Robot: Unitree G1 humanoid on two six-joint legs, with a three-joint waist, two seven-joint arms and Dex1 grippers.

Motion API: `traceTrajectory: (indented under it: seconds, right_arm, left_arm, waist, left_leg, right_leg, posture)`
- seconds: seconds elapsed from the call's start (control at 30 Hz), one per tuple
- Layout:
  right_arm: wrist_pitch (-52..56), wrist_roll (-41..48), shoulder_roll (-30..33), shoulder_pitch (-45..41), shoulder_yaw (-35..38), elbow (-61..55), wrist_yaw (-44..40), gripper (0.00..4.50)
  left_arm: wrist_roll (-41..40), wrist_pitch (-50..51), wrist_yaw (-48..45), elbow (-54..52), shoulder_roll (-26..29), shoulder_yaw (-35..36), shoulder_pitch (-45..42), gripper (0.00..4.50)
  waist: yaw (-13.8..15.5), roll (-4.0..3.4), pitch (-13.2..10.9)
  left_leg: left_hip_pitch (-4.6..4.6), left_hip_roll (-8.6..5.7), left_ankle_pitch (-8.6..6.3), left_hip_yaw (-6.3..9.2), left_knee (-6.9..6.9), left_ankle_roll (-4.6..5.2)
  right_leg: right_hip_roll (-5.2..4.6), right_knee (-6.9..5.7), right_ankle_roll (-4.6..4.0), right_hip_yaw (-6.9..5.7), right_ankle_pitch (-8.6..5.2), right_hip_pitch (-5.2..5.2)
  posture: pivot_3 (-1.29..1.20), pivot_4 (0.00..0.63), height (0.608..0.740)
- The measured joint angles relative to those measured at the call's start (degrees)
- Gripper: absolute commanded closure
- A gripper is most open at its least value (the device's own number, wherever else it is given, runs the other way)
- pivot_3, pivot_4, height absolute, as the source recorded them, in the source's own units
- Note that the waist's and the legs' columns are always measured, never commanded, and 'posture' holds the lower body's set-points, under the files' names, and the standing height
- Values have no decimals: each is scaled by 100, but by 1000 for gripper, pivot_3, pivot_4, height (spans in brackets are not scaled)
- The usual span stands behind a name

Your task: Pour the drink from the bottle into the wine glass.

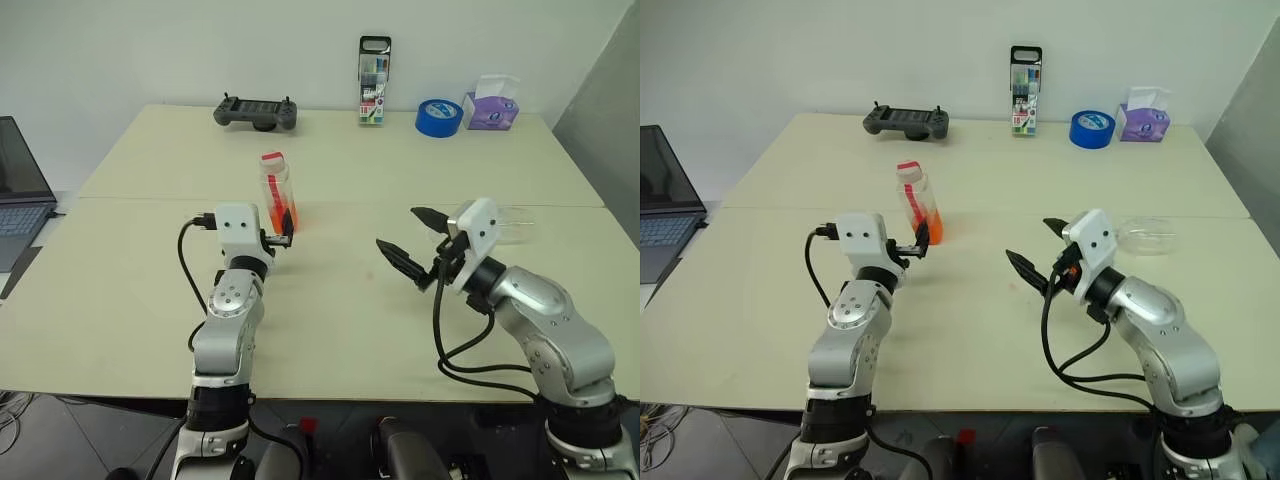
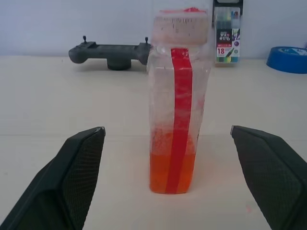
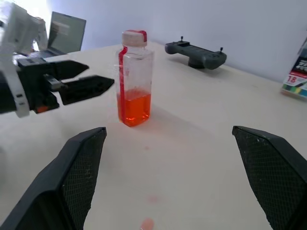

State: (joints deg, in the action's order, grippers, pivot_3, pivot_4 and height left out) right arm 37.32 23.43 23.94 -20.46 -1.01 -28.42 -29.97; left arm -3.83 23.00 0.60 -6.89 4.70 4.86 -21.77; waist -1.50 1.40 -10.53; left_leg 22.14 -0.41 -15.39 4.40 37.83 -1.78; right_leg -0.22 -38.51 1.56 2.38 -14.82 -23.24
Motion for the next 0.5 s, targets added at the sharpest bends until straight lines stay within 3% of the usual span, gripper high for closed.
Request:
traceTrajectory:
  seconds: [0.5]
  right_arm:
    - [26,66,-76,-720,-267,501,-263,0]
  left_arm:
    - [40,-1192,-241,2028,136,2,-1363,26]
  waist:
    - [2,0,0]
  left_leg:
    - [3,-5,2,14,5,-2]
  right_leg:
    - [-10,-1,-1,-3,1,-1]
  posture:
    - [0,150,740]
